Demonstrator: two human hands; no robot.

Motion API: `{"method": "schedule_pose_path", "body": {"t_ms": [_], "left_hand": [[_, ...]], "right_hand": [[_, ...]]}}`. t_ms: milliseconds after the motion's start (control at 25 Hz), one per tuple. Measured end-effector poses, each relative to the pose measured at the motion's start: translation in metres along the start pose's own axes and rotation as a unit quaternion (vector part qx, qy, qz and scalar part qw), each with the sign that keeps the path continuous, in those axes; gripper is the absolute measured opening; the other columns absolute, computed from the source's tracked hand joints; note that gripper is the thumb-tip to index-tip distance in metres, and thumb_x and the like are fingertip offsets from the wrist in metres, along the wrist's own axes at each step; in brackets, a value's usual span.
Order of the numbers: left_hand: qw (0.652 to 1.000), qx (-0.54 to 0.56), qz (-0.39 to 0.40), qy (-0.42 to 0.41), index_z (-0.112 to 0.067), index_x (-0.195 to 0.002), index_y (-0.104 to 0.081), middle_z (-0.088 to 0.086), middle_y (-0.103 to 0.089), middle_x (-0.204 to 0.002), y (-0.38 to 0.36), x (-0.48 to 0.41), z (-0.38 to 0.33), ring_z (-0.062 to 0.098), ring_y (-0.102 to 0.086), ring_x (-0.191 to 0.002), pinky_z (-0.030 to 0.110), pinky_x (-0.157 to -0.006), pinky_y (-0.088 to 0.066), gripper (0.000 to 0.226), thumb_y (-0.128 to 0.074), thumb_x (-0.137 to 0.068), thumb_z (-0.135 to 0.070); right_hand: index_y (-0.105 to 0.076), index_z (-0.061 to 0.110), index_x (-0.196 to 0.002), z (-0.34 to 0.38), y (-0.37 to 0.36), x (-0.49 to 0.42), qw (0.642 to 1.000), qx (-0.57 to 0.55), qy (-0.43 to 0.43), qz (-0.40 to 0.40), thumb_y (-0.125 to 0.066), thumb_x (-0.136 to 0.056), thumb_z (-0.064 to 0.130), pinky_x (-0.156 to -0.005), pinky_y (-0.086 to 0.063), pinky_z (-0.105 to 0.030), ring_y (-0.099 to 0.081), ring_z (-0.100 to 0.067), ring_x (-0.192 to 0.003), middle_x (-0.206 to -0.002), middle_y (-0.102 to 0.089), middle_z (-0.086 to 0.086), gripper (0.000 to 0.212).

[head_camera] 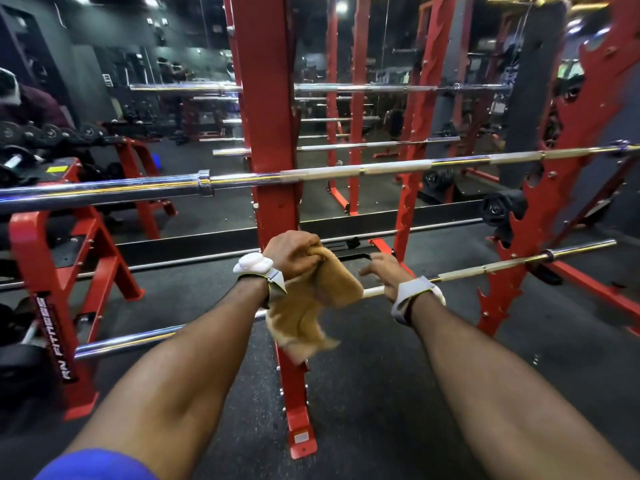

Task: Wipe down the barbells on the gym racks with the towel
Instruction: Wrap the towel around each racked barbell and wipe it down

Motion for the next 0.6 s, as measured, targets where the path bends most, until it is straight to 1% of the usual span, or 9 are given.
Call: {"method": "schedule_pose_path", "body": {"t_ms": [40, 80, 120, 200, 240, 320, 400, 480, 600], "left_hand": [[1.000, -0.006, 0.013, 0.002, -0.025, -0.093, -0.066, -0.009, -0.066, -0.087, -0.003, 0.000, 0.000, 0.015, -0.061, -0.082, 0.031, -0.064, -0.048, 0.017, -0.065, -0.086, -0.041], [1.000, -0.011, 0.022, 0.004, -0.026, -0.093, -0.067, -0.009, -0.066, -0.086, -0.006, 0.002, 0.002, 0.014, -0.061, -0.080, 0.031, -0.062, -0.047, 0.018, -0.066, -0.086, -0.042], [0.999, -0.010, 0.028, 0.016, -0.026, -0.093, -0.067, -0.009, -0.066, -0.085, -0.009, 0.004, 0.005, 0.013, -0.060, -0.078, 0.030, -0.060, -0.046, 0.018, -0.068, -0.085, -0.043], [0.999, 0.009, 0.011, 0.050, -0.026, -0.092, -0.069, -0.009, -0.068, -0.083, -0.005, 0.010, 0.010, 0.011, -0.062, -0.075, 0.030, -0.058, -0.047, 0.018, -0.071, -0.083, -0.041], [0.998, 0.023, -0.004, 0.063, -0.025, -0.091, -0.070, -0.008, -0.068, -0.081, -0.002, 0.012, 0.012, 0.012, -0.063, -0.074, 0.030, -0.058, -0.049, 0.018, -0.072, -0.082, -0.040], [0.994, 0.054, -0.022, 0.092, -0.024, -0.089, -0.071, -0.008, -0.068, -0.076, 0.002, 0.021, 0.022, 0.010, -0.064, -0.071, 0.030, -0.058, -0.051, 0.018, -0.074, -0.080, -0.039], [0.985, 0.079, -0.054, 0.143, -0.026, -0.087, -0.073, -0.011, -0.068, -0.074, 0.012, 0.039, 0.039, 0.008, -0.063, -0.070, 0.026, -0.059, -0.050, 0.017, -0.077, -0.077, -0.039], [0.972, 0.108, -0.076, 0.197, -0.026, -0.086, -0.075, -0.011, -0.068, -0.072, 0.015, 0.064, 0.069, 0.007, -0.063, -0.069, 0.024, -0.059, -0.048, 0.018, -0.079, -0.075, -0.041], [0.970, 0.103, -0.031, 0.219, -0.023, -0.082, -0.073, -0.012, -0.062, -0.068, -0.005, 0.096, 0.096, 0.010, -0.058, -0.065, 0.028, -0.058, -0.044, 0.025, -0.077, -0.074, -0.046]], "right_hand": [[-0.054, 0.010, -0.126, 0.020, -0.017, 0.000, 0.997, 0.038, 0.044, 0.046, -0.069, -0.079, -0.008, -0.075, -0.046, -0.022, -0.053, -0.016, -0.102, -0.114, -0.051, -0.007, 0.052], [-0.052, 0.008, -0.133, 0.036, -0.039, 0.006, 0.988, 0.073, 0.077, 0.109, -0.070, -0.080, -0.009, -0.083, -0.048, -0.024, -0.053, -0.018, -0.108, -0.118, -0.052, -0.009, 0.059], [-0.054, 0.006, -0.132, 0.045, -0.062, 0.013, 0.973, 0.112, 0.098, 0.177, -0.071, -0.080, -0.009, -0.087, -0.051, -0.027, -0.055, -0.020, -0.108, -0.117, -0.055, -0.011, 0.057], [-0.064, 0.008, -0.111, 0.048, -0.098, 0.029, 0.932, 0.196, 0.128, 0.275, -0.073, -0.076, -0.002, -0.086, -0.053, -0.032, -0.061, -0.020, -0.099, -0.103, -0.063, -0.011, 0.037], [-0.066, 0.011, -0.097, 0.044, -0.105, 0.030, 0.923, 0.221, 0.144, 0.281, -0.071, -0.071, 0.004, -0.080, -0.053, -0.032, -0.061, -0.019, -0.092, -0.095, -0.064, -0.009, 0.028], [-0.063, 0.012, -0.079, 0.031, -0.105, 0.020, 0.928, 0.234, 0.174, 0.233, -0.063, -0.062, 0.013, -0.069, -0.046, -0.032, -0.056, -0.020, -0.080, -0.081, -0.059, -0.007, 0.017], [-0.059, 0.015, -0.064, 0.014, -0.100, 0.009, 0.929, 0.254, 0.189, 0.192, -0.068, -0.061, 0.018, -0.060, -0.034, -0.030, -0.045, -0.017, -0.068, -0.068, -0.048, -0.003, 0.010], [-0.051, 0.022, -0.047, -0.003, -0.101, -0.003, 0.926, 0.263, 0.195, 0.190, -0.078, -0.066, 0.021, -0.052, -0.024, -0.029, -0.036, -0.010, -0.054, -0.055, -0.040, 0.005, 0.033], [-0.052, 0.020, -0.044, -0.010, -0.102, -0.008, 0.926, 0.296, 0.193, 0.135, -0.079, -0.066, 0.028, -0.051, -0.024, -0.031, -0.035, -0.012, -0.049, -0.047, -0.038, 0.007, 0.036]]}}
Point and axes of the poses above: each hand's wrist, its own x-axis away from the middle knuckle, its own y-axis out of the back of the hand, z = x × y, the point moved 10 cm from there along -x, towards the middle knuckle
